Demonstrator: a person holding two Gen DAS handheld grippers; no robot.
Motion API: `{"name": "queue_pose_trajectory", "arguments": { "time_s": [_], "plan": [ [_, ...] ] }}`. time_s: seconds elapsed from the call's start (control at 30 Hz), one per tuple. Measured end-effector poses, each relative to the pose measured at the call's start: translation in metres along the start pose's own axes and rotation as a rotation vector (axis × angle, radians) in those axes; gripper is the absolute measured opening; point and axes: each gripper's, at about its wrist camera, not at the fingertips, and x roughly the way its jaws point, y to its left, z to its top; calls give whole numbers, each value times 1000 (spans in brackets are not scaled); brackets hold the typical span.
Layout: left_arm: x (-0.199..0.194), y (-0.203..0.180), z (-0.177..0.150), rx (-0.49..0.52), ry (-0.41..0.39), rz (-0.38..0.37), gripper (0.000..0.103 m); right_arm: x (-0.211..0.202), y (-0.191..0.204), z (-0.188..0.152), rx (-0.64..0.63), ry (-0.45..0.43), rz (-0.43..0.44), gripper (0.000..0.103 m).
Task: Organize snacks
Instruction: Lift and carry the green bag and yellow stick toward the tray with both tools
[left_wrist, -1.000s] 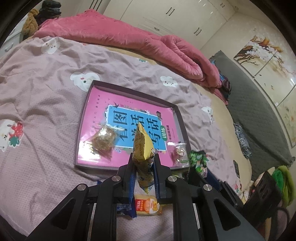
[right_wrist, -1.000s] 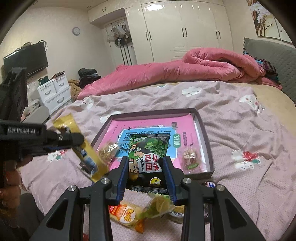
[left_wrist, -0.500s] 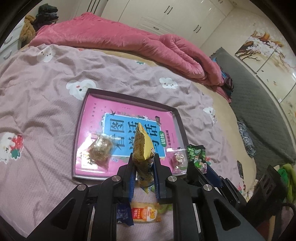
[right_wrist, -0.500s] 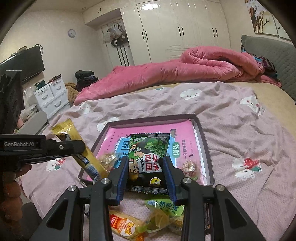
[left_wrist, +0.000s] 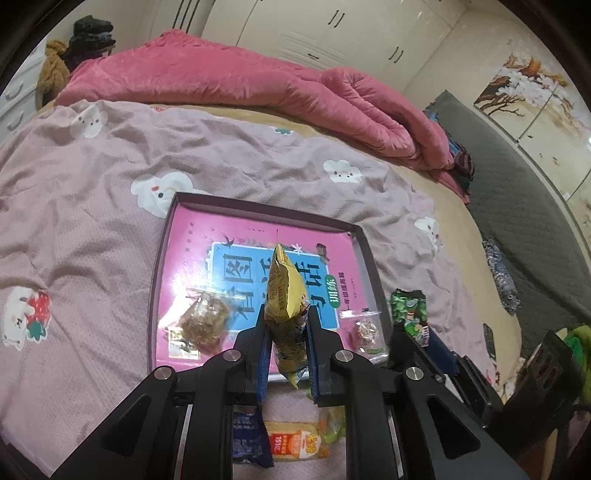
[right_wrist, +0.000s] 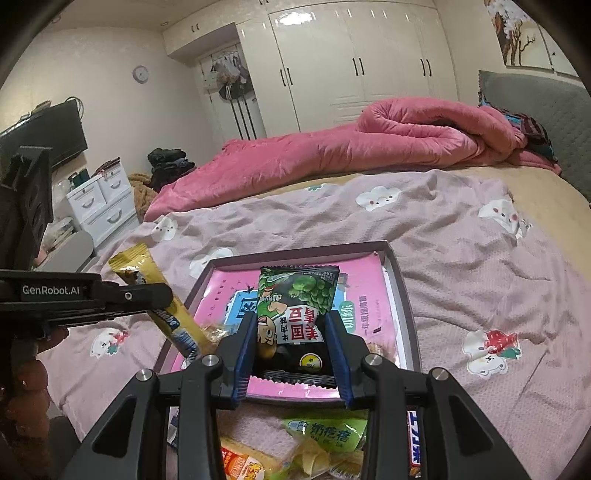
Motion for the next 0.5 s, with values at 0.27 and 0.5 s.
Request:
{"name": "queue_pose_trajectory", "arguments": {
  "time_s": [0.27,0.5],
  "plan": [
    [13,4,2,-11,28,-11,17,10,-9,3,19,12,-22,38],
    [25,4,6,2,33,9,17,21,-11,2,21,24,-13,38]
  ]
}}
